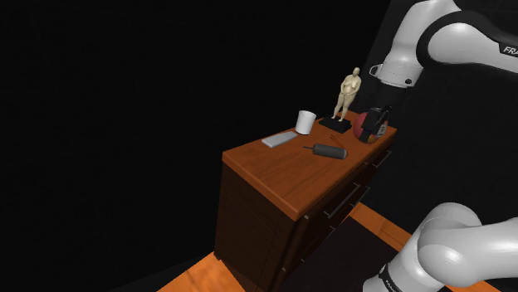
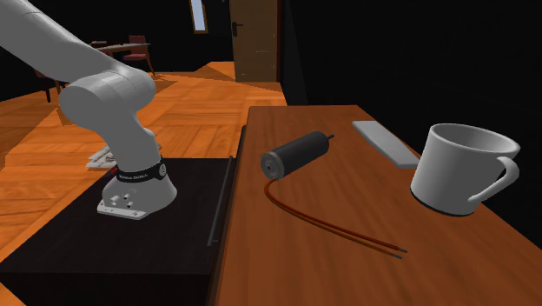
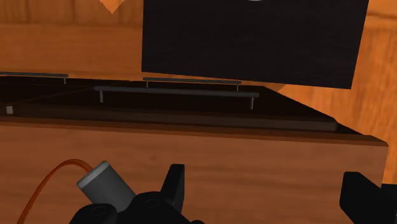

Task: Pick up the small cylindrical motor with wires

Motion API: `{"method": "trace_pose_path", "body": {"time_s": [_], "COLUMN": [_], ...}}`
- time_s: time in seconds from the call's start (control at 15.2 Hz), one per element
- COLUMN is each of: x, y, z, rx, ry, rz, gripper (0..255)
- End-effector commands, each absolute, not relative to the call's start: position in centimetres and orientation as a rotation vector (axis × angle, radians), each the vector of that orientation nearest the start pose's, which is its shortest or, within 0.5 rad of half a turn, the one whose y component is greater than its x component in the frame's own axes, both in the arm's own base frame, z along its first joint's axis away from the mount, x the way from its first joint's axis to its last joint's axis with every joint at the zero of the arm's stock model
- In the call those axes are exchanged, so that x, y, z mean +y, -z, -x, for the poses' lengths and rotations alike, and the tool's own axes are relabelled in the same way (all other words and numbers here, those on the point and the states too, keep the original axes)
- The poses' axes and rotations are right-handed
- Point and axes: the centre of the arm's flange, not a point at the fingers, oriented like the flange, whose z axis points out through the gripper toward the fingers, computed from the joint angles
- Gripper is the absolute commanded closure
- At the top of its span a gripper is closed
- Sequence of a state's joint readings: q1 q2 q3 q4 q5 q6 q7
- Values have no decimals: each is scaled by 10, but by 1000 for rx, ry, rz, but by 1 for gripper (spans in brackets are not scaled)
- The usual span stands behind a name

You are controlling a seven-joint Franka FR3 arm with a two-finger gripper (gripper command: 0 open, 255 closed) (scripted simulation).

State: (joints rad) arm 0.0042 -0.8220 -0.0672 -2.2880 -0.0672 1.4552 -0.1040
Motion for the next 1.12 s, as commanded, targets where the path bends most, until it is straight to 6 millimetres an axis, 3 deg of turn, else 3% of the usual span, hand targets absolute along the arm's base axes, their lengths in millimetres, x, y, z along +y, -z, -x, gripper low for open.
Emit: {"method": "trace_pose_path", "body": {"time_s": [0.0, 1.06], "x": [-34, -121], "y": [-622, -502], "z": [-284, -423], "rx": [-87, -318], "ry": [-21, 44], "rz": [3157, 3181], "gripper": [0, 0]}}
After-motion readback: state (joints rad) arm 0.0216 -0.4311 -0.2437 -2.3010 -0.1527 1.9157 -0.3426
